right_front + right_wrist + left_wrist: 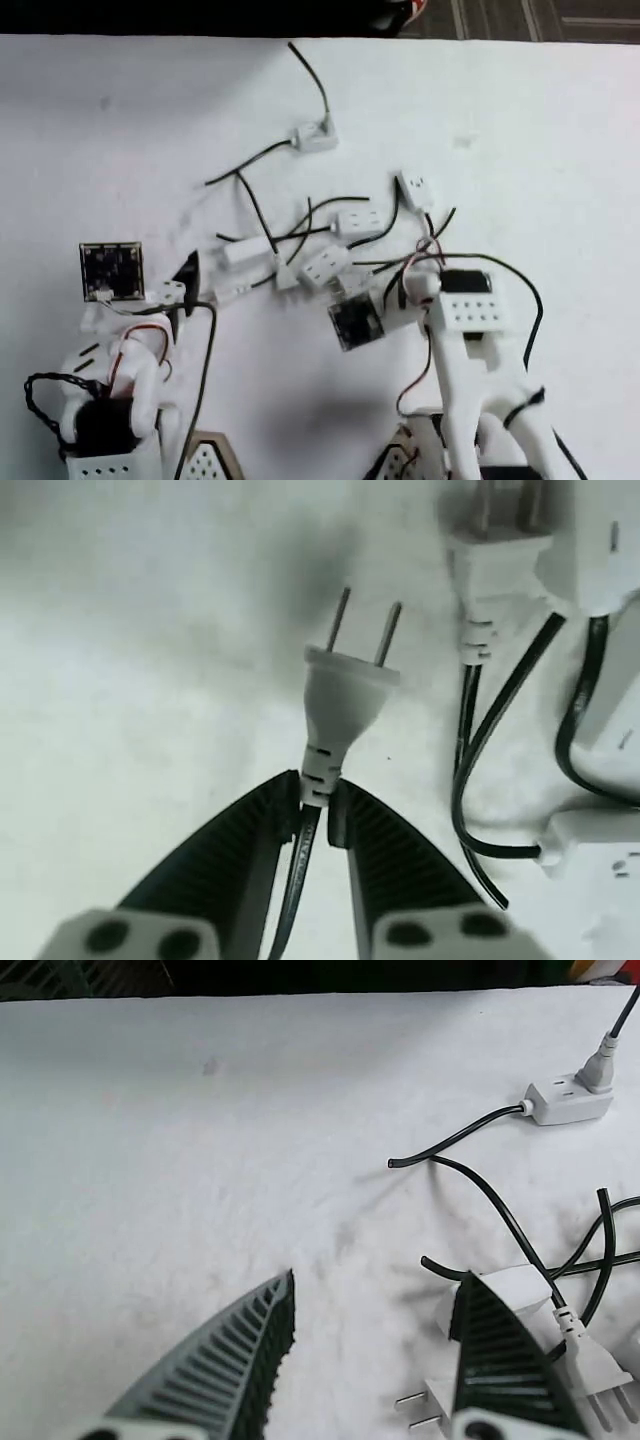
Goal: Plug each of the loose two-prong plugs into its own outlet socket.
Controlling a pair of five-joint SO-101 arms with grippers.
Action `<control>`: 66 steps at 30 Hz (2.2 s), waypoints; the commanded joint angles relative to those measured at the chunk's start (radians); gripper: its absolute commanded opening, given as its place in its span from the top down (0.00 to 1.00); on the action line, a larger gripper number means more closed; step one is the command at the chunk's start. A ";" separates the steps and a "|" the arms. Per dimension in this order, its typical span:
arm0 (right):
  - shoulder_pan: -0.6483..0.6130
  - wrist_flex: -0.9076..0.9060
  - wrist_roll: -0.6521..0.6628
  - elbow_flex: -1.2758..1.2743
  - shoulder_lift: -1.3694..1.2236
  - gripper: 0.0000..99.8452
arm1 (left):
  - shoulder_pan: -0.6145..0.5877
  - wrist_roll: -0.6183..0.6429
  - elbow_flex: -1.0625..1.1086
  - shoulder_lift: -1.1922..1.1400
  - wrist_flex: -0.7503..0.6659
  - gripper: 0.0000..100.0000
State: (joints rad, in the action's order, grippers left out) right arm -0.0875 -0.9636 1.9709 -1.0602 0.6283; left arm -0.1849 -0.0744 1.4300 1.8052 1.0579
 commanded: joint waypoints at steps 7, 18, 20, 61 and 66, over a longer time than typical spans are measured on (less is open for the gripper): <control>-0.019 0.170 -0.238 -0.110 0.346 0.98 | -0.004 0.008 -0.003 0.005 -0.025 0.74; -0.012 0.297 -0.729 -0.400 0.736 0.74 | -0.004 0.008 -0.003 0.005 -0.025 0.74; -0.012 0.292 -0.795 -0.423 0.811 0.74 | -0.004 0.008 -0.003 0.005 -0.025 0.74; -0.105 0.019 -2.430 0.427 -0.328 0.74 | -0.004 0.008 0.017 0.005 -0.052 0.74; -0.105 0.019 -2.521 0.511 -0.444 0.74 | -0.004 0.008 0.017 0.005 -0.052 0.74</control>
State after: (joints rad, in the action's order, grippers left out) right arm -0.1841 -0.9406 -0.5071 -0.6245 0.2186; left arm -0.1849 -0.0744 1.4530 1.8052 1.0288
